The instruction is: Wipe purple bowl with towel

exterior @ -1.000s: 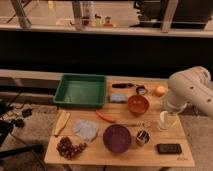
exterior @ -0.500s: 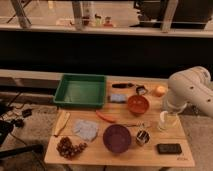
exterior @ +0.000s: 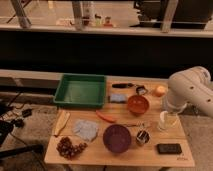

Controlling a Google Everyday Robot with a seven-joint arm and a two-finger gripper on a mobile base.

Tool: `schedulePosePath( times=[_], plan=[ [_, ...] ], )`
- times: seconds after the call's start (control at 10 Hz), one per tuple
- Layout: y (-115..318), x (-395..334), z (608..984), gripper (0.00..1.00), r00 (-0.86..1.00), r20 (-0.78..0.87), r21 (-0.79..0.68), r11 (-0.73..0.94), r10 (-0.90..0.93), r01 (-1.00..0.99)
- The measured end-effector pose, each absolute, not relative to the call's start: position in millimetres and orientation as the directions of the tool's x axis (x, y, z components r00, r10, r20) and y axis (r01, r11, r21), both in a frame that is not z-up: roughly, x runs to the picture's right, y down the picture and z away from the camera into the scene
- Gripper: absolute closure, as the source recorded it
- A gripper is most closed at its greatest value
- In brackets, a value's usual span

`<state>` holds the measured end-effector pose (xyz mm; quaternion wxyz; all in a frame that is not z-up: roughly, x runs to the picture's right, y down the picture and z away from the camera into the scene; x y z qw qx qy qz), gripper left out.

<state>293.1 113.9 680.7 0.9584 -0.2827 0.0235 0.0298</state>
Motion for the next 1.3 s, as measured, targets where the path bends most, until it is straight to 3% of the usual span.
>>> schedulePosePath(
  times=[0.9, 1.3],
  plan=[
    [117.6, 289.9, 677.9, 0.2, 0.998, -0.044, -0.543, 0.838, 0.039, -0.057],
    [132.2, 231.8, 667.3, 0.2, 0.999, 0.046, -0.554, 0.832, -0.001, 0.026]
  ],
)
